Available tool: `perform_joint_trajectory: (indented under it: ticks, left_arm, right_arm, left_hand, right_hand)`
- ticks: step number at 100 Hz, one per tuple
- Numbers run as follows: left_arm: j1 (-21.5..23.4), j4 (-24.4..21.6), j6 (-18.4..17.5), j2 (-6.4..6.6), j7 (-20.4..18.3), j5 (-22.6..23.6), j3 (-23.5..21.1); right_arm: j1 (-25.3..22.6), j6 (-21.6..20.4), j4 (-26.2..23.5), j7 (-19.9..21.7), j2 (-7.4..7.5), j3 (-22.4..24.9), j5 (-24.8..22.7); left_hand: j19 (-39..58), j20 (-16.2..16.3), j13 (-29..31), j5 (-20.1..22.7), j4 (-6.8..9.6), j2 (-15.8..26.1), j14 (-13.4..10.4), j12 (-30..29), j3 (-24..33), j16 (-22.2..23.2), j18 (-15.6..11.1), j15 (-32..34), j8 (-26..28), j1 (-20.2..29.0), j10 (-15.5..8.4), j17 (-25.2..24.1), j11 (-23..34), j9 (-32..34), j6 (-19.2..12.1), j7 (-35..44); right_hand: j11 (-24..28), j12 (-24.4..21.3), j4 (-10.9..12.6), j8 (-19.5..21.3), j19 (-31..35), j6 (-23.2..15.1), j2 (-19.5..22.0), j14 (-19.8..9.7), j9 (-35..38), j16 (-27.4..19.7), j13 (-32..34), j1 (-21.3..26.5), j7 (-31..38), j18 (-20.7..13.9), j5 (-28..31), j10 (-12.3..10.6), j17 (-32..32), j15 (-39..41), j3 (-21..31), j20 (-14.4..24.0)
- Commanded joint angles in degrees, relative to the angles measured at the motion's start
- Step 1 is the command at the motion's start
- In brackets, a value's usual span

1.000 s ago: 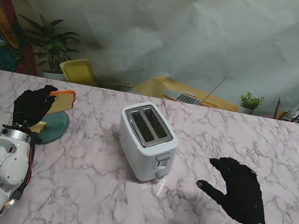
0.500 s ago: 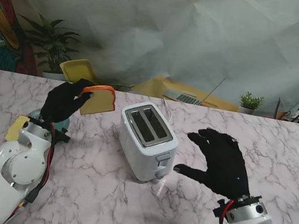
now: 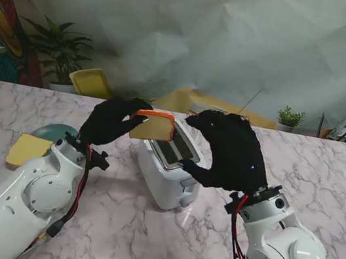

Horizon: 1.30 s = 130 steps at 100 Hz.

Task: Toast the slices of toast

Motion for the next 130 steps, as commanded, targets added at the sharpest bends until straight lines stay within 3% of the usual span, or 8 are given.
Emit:
perform_joint_trajectory:
  ticks: [1, 57, 79, 112, 114, 117, 121, 130]
  left_arm:
    - [-0.30, -1.18, -0.92, -0.39, -1.36, 0.03, 0.85]
    - [-5.11, 0.70, -1.72, -1.46, 1.03, -0.43, 9.62]
    - [-6.39, 1.35, -1.86, -1.69, 1.15, -0.63, 11.78]
    - [-7.27, 2.35, -2.40, -1.95, 1.57, -0.82, 13.38]
    - [-7.30, 2.42, -2.48, -1.95, 1.63, -0.80, 13.39]
    - [-7.32, 2.50, -2.59, -1.96, 1.69, -0.78, 13.41]
    - [-7.32, 2.57, -2.75, -1.98, 1.76, -0.79, 13.46]
    - [-7.34, 2.73, -3.21, -1.96, 1.52, -0.93, 13.63]
  right_arm:
    - [0.75, 0.69, -0.48, 0.24, -0.15, -0.77, -0.38]
    - [3.65, 5.78, 3.02, -0.13, -0.35, -4.53, -0.12]
    - [4.40, 7.10, 4.53, -0.20, -0.49, -4.65, 0.76]
    - [5.73, 7.86, 5.67, -1.17, -0.68, -5.78, 1.27]
    - [5.83, 7.98, 5.74, -1.04, -0.67, -5.87, 1.31]
    - [6.01, 8.09, 5.90, -0.96, -0.68, -6.03, 1.42]
    - [6.36, 8.35, 6.20, -1.13, -0.75, -6.40, 1.65]
    - [7.11, 8.87, 6.64, -1.24, -0.79, -6.99, 1.82]
  left_hand:
    - [-1.31, 1.19, 1.16, 5.84, -0.05, -0.03, -0.85, 2.22, 0.97, 0.66, -2.62, -1.36, 6.24, 4.96, -4.14, 0.09, 1.74, 4.40, -10.95, 10.43]
    - [-2.09, 1.67, 1.37, 5.60, -0.04, 0.26, -0.99, 2.00, 0.22, 0.58, -2.73, -1.45, 6.40, 4.96, -4.35, 0.50, 1.53, 4.46, -11.16, 9.97]
    - [-2.47, 1.87, 1.16, 5.39, -0.02, 0.48, -1.04, 1.82, 0.00, 0.46, -2.84, -1.53, 6.38, 4.96, -4.37, 0.42, 1.44, 4.15, -11.05, 9.79]
    - [-2.56, 2.12, 1.11, 5.28, -0.04, 0.58, -1.02, 1.61, -0.24, 0.30, -2.88, -1.48, 6.34, 4.96, -4.42, 0.46, 1.43, 4.13, -11.08, 9.70]
    - [-2.56, 2.13, 1.12, 5.28, -0.04, 0.61, -1.01, 1.60, -0.25, 0.30, -2.88, -1.47, 6.34, 4.96, -4.41, 0.49, 1.43, 4.13, -11.08, 9.70]
    - [-2.56, 2.15, 1.09, 5.28, -0.02, 0.61, -1.02, 1.58, -0.26, 0.29, -2.87, -1.47, 6.34, 4.96, -4.39, 0.50, 1.44, 4.12, -11.07, 9.70]
    - [-2.58, 2.17, 1.09, 5.23, 0.00, 0.59, -0.94, 1.55, -0.22, 0.28, -2.83, -1.44, 6.30, 4.96, -4.31, 0.46, 1.44, 4.09, -10.99, 9.64]
    - [-2.59, 2.21, 1.09, 5.12, 0.00, 0.68, -0.96, 1.45, -0.31, 0.25, -2.83, -1.43, 6.22, 4.96, -4.32, 0.47, 1.40, 4.02, -10.94, 9.52]
  right_hand:
    - [1.10, 0.65, -1.12, 1.12, 0.74, -0.89, -1.30, 0.31, 0.94, 0.77, 0.88, -2.26, 0.47, -0.34, 0.81, -0.03, 0.33, 1.46, 1.36, 0.79]
    - [2.25, 1.09, -1.18, 1.15, 3.13, 0.32, -2.25, 2.57, 5.18, 1.56, 5.89, -1.88, 1.89, 2.50, 4.64, 1.94, 4.32, 3.32, 2.17, 1.79]
    - [2.77, 1.22, -0.96, 1.34, 4.53, -0.54, -2.76, 2.49, 8.79, 1.96, 9.31, -1.02, 3.04, 3.10, 7.40, 1.35, 6.24, 4.41, 3.73, 2.35]
    - [6.56, 2.06, -0.23, 4.35, 15.09, -7.74, -8.09, 1.26, 29.87, 8.22, 29.93, 4.80, 14.84, 4.51, 21.15, -2.54, 15.61, 13.95, 12.54, 6.73]
    - [6.61, 1.94, -1.34, 3.42, 15.81, -8.03, -8.38, 1.27, 30.75, 9.05, 30.80, 5.26, 15.19, 4.45, 21.74, -2.62, 16.00, 14.38, 12.74, 7.00]
    - [7.17, 1.83, -4.99, -2.36, 17.00, -8.92, -9.08, 1.10, 32.59, 10.80, 32.63, 6.59, 18.93, 4.43, 22.25, -2.87, 17.01, 15.29, 12.60, 7.36]
    - [8.04, 1.80, -7.60, -6.72, 18.53, -10.29, -9.99, 0.88, 35.10, 12.38, 35.00, 8.24, 23.82, 4.38, 22.75, -3.10, 18.56, 17.13, 12.28, 7.78]
    - [10.22, 1.82, -9.21, -11.42, 21.60, -14.09, -12.14, -0.10, 41.26, 15.64, 40.80, 12.04, 32.91, 3.86, 24.66, -4.24, 22.41, 22.46, 12.18, 8.40]
